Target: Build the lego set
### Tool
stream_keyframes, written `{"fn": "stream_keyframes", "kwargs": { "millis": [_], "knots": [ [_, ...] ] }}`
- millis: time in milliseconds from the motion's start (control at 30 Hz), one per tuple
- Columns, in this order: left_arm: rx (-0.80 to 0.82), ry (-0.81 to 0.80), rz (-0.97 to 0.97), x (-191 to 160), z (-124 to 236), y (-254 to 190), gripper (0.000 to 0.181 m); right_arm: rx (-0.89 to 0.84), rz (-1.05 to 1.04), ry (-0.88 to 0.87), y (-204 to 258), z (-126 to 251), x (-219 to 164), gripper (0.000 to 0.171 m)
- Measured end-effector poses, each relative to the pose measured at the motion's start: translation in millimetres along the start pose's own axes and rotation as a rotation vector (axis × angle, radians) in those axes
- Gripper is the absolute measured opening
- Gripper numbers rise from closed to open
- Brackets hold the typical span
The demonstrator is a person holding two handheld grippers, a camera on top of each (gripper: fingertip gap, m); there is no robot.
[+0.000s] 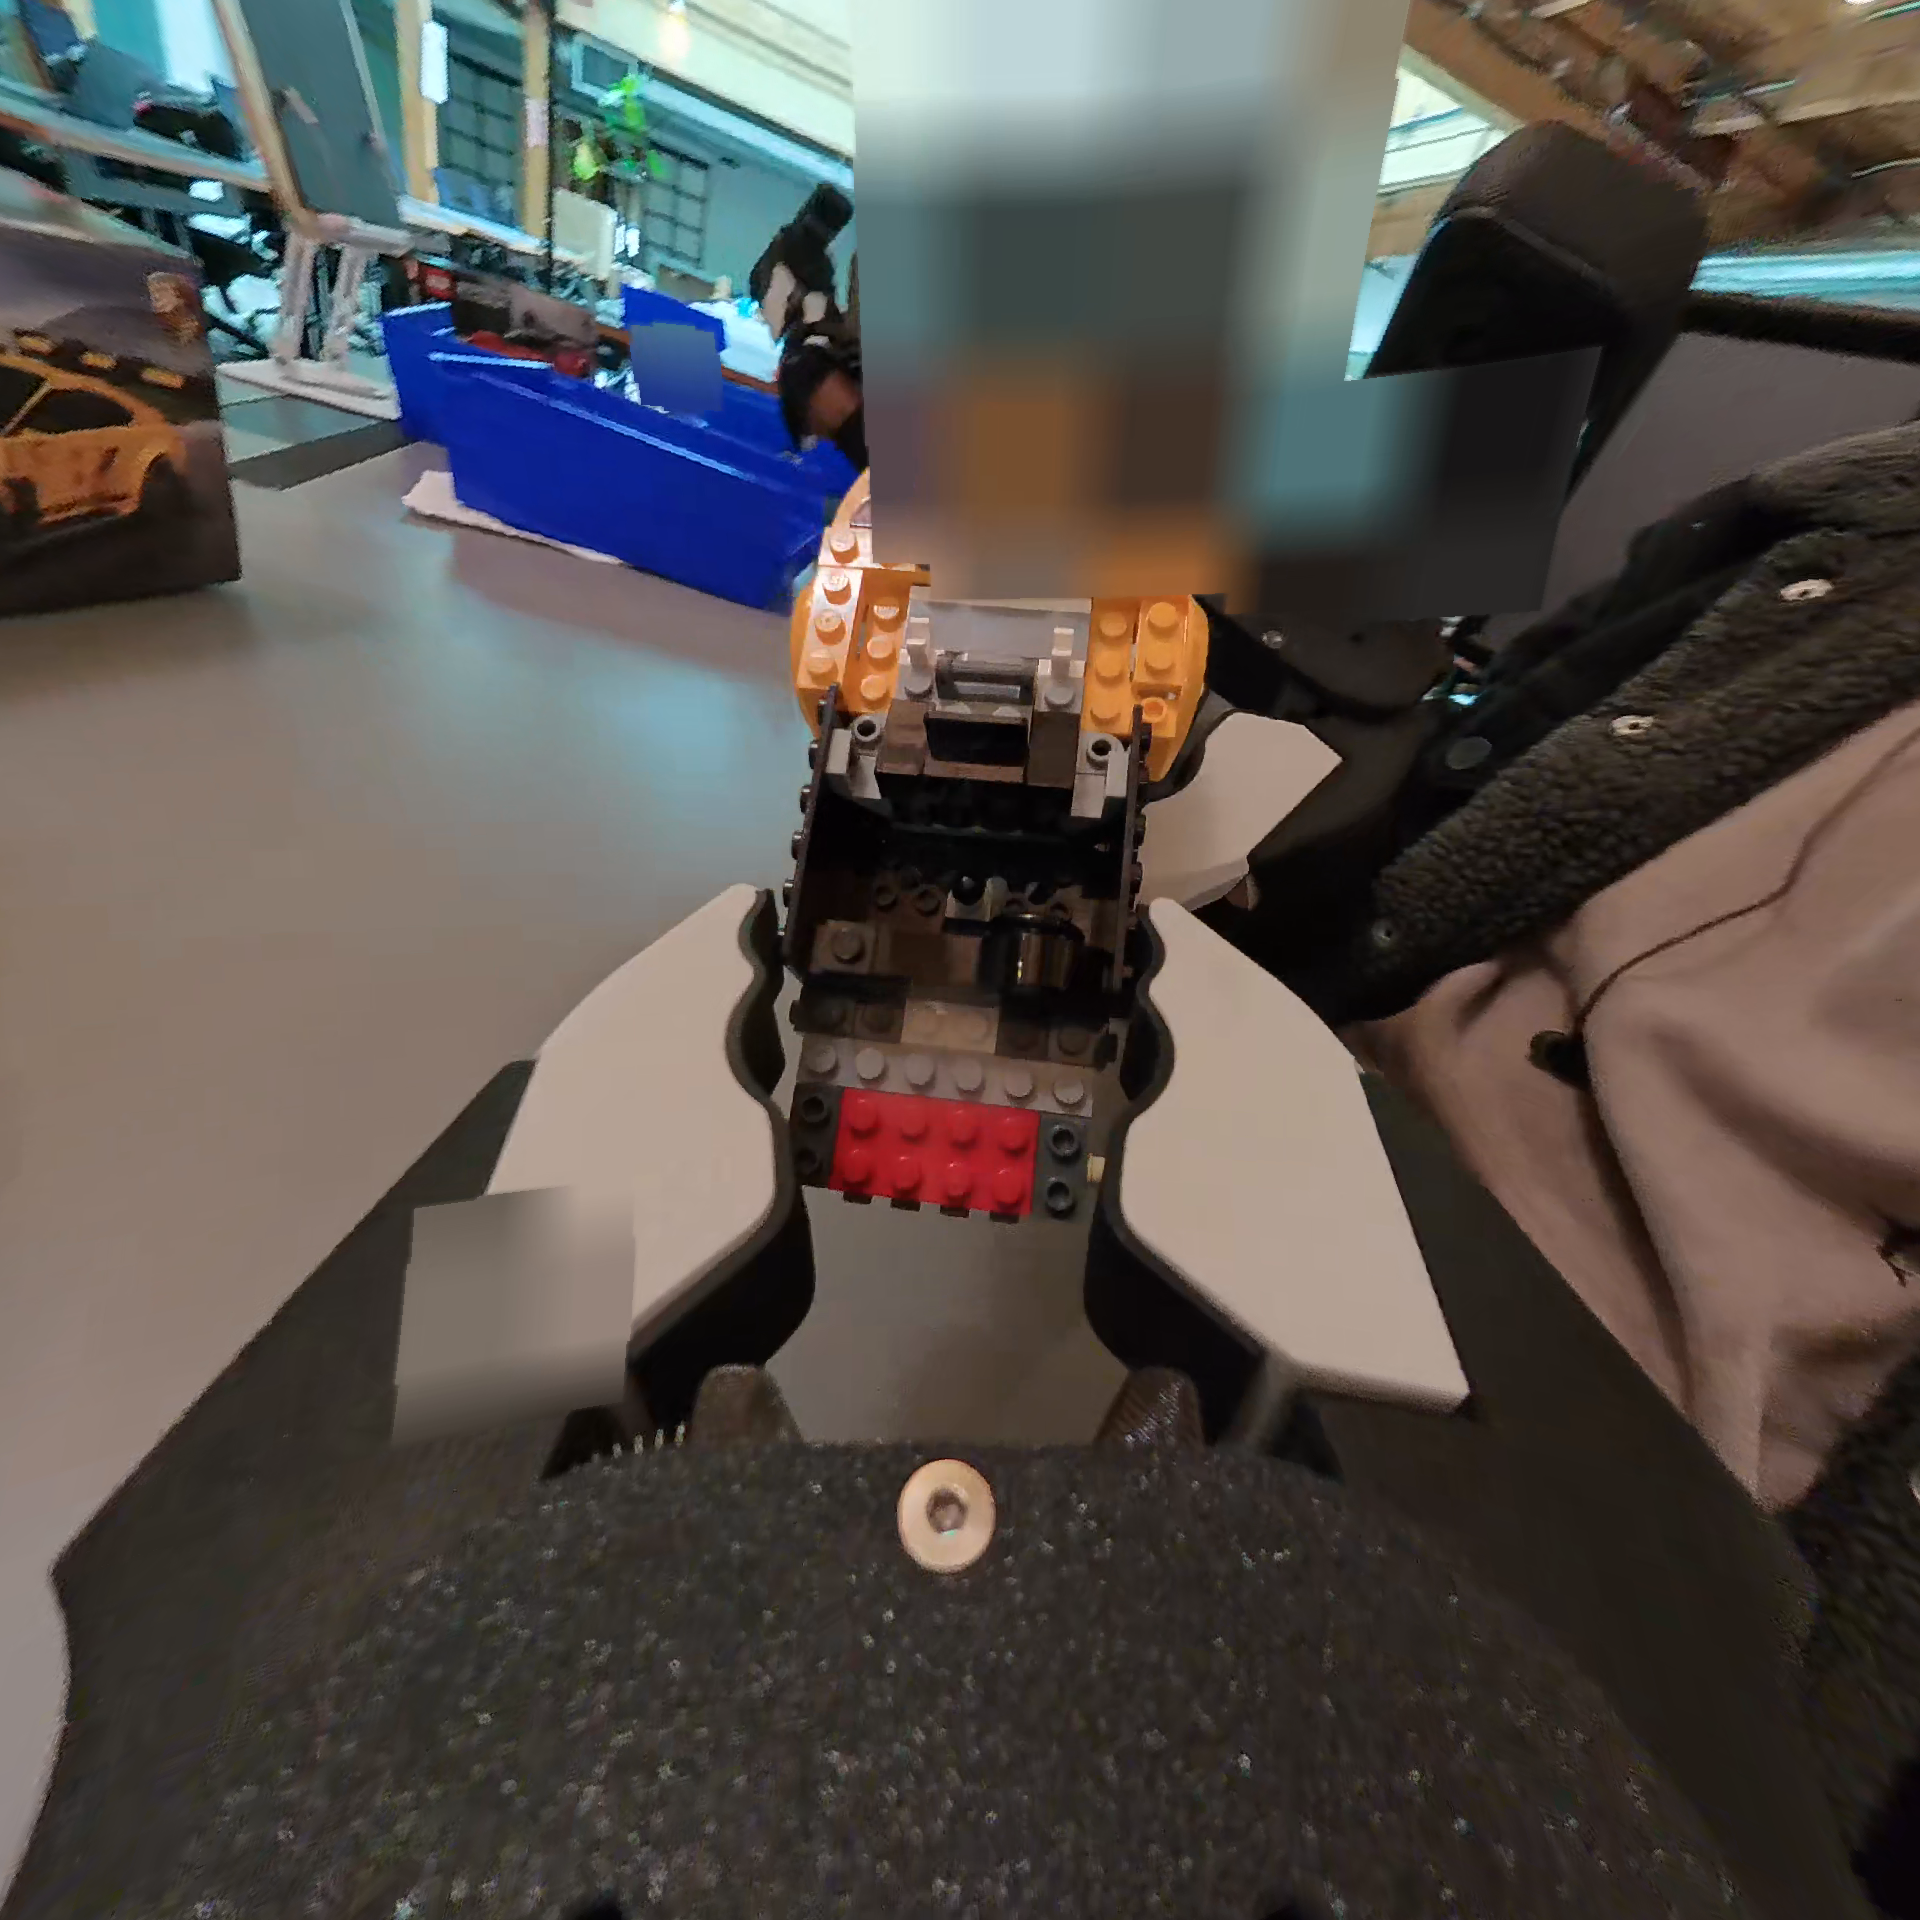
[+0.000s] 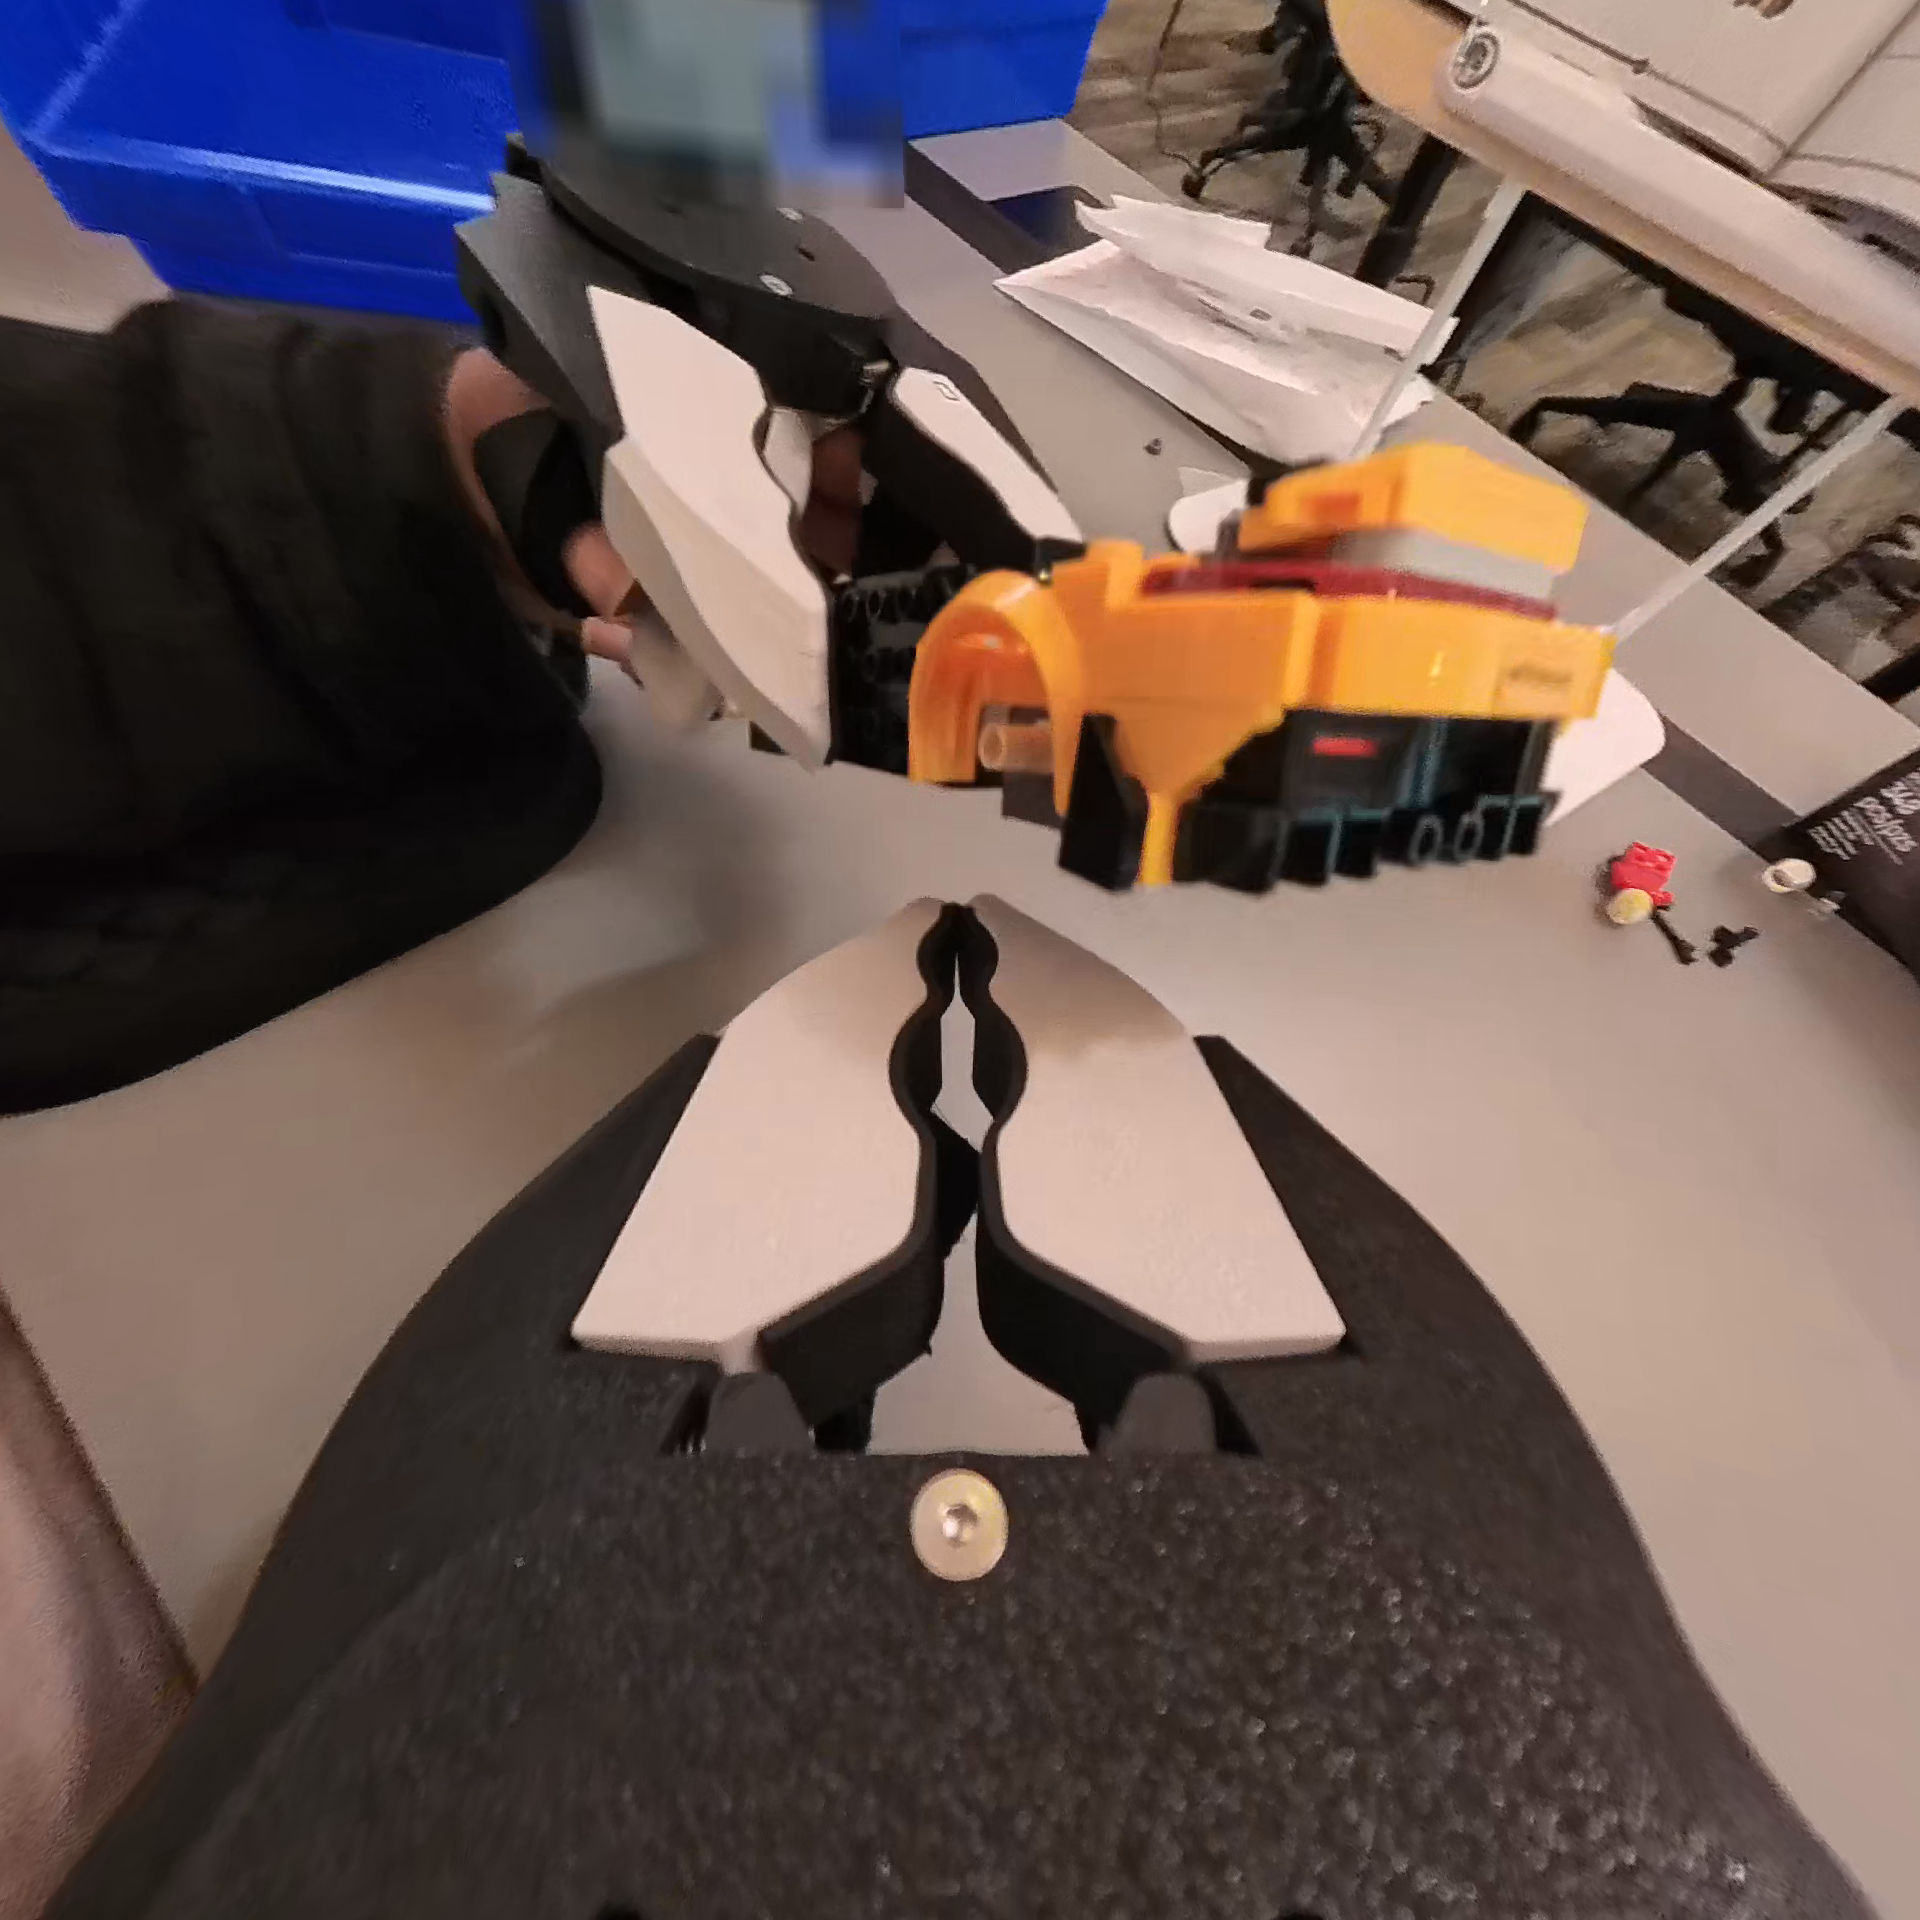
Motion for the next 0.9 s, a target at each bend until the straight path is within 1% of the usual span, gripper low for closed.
{"fn": "stream_keyframes", "kwargs": {
  "millis": [33,333,667,900],
  "knots": [
    [-0.027,-0.009,-0.005,1,1,-1,0.063,0.017,-0.002,-0.001,1,3,0,0.0],
    [-0.199,0.024,-0.094,-7,1,-5,0.063,0.111,0.005,0.0,4,20,2,0.0],
    [-0.461,-0.019,-0.125,-5,2,-32,0.063,0.215,0.028,0.015,10,31,-1,0.0],
    [-0.525,0.008,-0.163,-6,2,-45,0.063,0.278,0.026,0.002,17,38,1,0.0]
  ]
}}
Point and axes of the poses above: each gripper's, where its closed fingertips meet, z back along the fingers, x out of its top, y = z × x across the jaws, the point moved 7 cm from there along z, back along the fingers, and after that the axes turned 8 degrees about -x, right-handed, at the moved point
